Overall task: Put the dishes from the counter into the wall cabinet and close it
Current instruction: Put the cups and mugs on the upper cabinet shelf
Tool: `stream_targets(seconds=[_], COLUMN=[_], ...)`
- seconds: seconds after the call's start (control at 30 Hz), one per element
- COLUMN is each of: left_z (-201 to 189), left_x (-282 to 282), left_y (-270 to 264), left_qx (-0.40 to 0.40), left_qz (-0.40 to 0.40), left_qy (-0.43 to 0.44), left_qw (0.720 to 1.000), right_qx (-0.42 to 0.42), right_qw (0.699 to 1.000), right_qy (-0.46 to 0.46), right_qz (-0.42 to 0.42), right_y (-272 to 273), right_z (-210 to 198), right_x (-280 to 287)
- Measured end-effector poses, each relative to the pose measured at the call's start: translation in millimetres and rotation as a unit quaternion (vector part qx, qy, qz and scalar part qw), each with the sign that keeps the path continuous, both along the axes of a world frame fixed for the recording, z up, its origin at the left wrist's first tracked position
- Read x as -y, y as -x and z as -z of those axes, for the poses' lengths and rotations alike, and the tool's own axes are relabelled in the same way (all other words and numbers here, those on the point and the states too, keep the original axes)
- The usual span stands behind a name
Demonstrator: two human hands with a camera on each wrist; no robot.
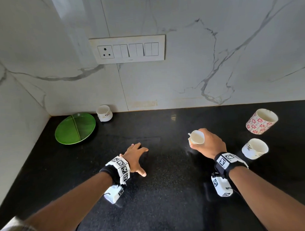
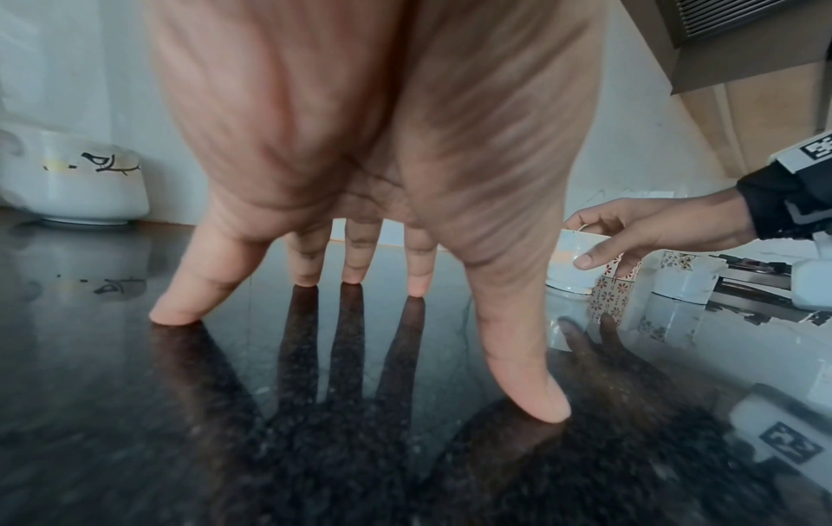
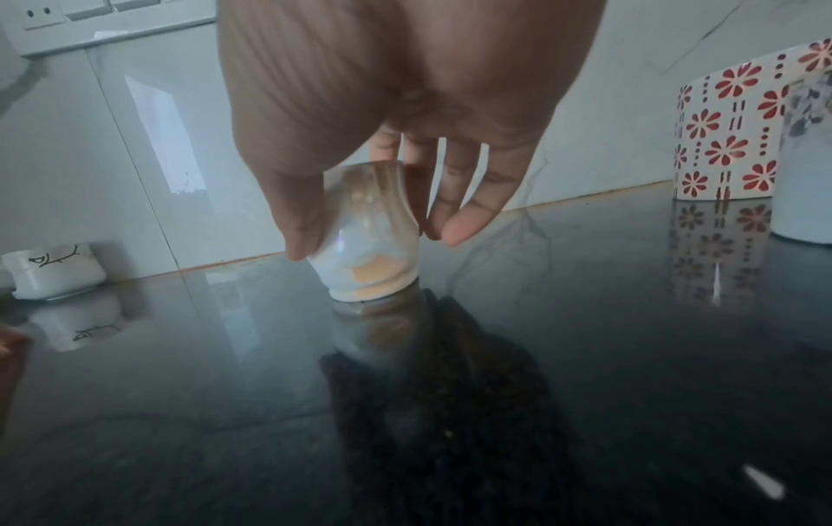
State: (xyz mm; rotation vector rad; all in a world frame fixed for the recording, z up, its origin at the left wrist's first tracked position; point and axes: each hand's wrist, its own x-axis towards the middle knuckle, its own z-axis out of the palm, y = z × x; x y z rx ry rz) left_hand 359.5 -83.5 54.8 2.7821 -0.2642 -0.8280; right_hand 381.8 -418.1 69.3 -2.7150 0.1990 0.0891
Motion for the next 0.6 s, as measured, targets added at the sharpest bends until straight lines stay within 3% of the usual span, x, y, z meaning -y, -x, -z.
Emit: stream_targets(seconds=[0.2, 0.33, 0.47, 0.6], left_z=[-5, -18, -59, -126], left_x=[-1, -1, -3, -2], left_y=[8, 15, 12, 4], left_qx=[0.012, 0.075, 0.173, 0.27], left_qz=[0.007, 0.027, 0.048, 0.071], left_qy=[0.0, 0.01, 0.08, 0.154], left_qw=[1.0, 0.997, 0.981, 0.948], right_qx=[0.017, 0.036, 0.074, 0.14], right_qw=[0.999, 0.998, 0.996, 0.989], right_qy=[0.027, 0.042, 0.042, 0.035], right_qz=[-0.007, -0.013, -0.023, -0.024], right_y=[23, 39, 53, 64], right_z=[-16, -32, -62, -110], right_x=[-5, -9, -17, -33])
